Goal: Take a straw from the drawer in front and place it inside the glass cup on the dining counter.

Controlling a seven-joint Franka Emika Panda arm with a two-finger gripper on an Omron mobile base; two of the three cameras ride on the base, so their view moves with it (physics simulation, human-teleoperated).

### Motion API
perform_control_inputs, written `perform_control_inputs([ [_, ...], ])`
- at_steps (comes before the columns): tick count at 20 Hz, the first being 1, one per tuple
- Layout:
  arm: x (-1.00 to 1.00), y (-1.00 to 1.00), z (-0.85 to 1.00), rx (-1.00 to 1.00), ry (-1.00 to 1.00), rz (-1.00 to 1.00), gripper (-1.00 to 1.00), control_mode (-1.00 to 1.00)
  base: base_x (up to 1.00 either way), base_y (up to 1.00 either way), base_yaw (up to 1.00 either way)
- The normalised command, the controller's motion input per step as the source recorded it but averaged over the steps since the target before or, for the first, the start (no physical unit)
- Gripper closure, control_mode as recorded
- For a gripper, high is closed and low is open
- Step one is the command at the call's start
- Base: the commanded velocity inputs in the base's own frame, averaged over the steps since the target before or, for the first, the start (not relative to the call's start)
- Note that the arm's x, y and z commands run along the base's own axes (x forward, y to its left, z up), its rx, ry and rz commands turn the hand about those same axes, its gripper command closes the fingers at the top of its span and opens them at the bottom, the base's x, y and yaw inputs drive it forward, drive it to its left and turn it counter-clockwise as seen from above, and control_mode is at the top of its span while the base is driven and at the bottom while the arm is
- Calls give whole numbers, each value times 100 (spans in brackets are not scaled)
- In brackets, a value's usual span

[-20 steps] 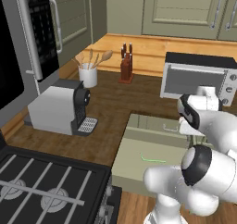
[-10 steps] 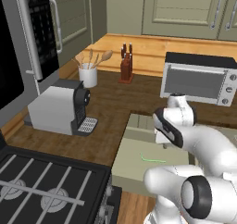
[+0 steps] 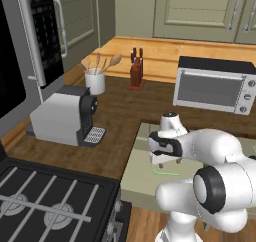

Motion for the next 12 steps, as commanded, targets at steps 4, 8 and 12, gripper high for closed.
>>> perform_control_inputs([
  [4, 35, 32, -41, 1, 0, 13, -100, -100, 0, 0, 0],
  [8, 36, 4, -32, 3, 0, 7, -100, -100, 0, 0, 0],
  [12, 22, 0, -36, 4, 0, 3, -100, -100, 0, 0, 0],
])
